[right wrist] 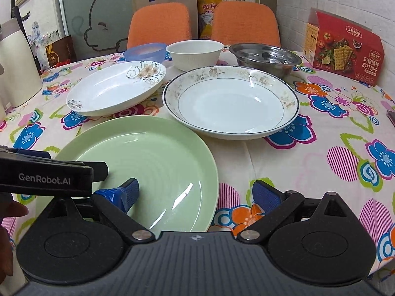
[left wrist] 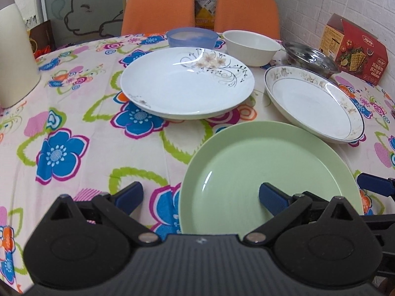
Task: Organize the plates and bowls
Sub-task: 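Move the left gripper to the pale green plate rim and close it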
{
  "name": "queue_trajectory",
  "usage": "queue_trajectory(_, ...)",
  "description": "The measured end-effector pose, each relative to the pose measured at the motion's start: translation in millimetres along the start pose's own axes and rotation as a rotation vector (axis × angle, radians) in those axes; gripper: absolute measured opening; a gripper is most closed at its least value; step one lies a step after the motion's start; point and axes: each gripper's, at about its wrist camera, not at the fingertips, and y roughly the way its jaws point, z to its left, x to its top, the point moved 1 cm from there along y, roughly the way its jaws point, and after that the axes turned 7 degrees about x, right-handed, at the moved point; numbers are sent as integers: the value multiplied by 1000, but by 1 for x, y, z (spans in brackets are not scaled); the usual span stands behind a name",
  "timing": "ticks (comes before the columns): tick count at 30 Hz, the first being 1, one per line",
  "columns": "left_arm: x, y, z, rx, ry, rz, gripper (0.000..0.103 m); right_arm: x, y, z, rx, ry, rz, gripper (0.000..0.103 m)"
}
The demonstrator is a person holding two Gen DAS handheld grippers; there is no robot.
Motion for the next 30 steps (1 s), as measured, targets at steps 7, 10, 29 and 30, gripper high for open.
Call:
queue_trajectory(7, 1, 2, -2, 1, 15, -9, 100, -2, 1, 0, -1, -11, -29, 87)
queue_trajectory(10, 1, 2, -2, 4, 17, -12, 100, -4, 1, 0, -4, -15, -45, 87)
queue_trajectory(29, -7, -4, 0, -27, 43, -44, 95, -13, -2, 4, 19, -41, -110, 86)
queue_trajectory(30, -7, -5, 0, -36, 45, -48, 91, -12, -2, 5, 25, -47, -110, 82)
